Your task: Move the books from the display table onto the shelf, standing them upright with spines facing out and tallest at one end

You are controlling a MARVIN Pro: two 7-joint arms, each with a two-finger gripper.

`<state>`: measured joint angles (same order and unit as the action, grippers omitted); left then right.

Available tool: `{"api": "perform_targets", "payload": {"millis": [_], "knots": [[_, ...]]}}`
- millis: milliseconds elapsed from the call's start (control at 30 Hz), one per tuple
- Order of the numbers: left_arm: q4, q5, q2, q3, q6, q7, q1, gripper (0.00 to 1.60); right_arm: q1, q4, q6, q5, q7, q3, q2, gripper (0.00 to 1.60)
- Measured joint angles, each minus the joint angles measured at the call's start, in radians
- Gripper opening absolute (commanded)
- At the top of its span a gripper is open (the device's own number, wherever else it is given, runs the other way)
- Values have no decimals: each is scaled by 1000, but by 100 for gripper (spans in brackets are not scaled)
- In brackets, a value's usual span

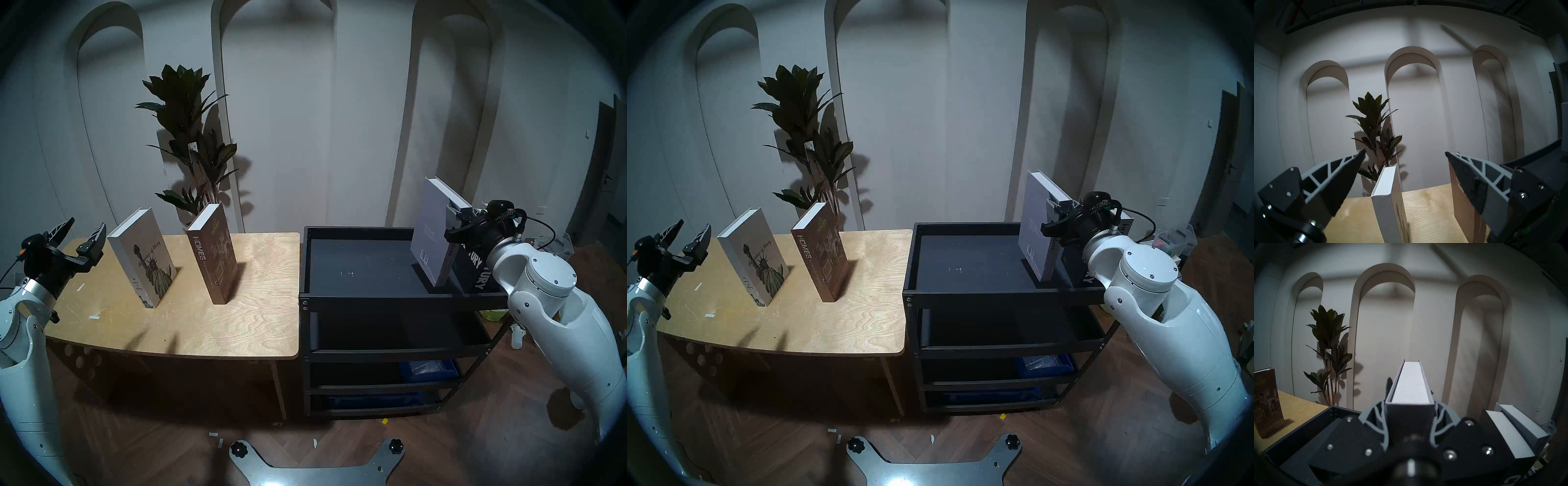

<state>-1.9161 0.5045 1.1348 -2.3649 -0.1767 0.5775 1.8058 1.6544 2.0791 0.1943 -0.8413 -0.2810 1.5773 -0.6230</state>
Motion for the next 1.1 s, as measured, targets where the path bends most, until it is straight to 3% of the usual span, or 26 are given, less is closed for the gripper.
{"api": "perform_targets", "payload": {"millis": [633,1100], "knots": [[0,0,0,0,0,0,0,160,38,-118,-41,-1,93,49,18,0],[0,0,0,0,0,0,0,160,98,-152,-85,-36,120,84,-19,0]]}}
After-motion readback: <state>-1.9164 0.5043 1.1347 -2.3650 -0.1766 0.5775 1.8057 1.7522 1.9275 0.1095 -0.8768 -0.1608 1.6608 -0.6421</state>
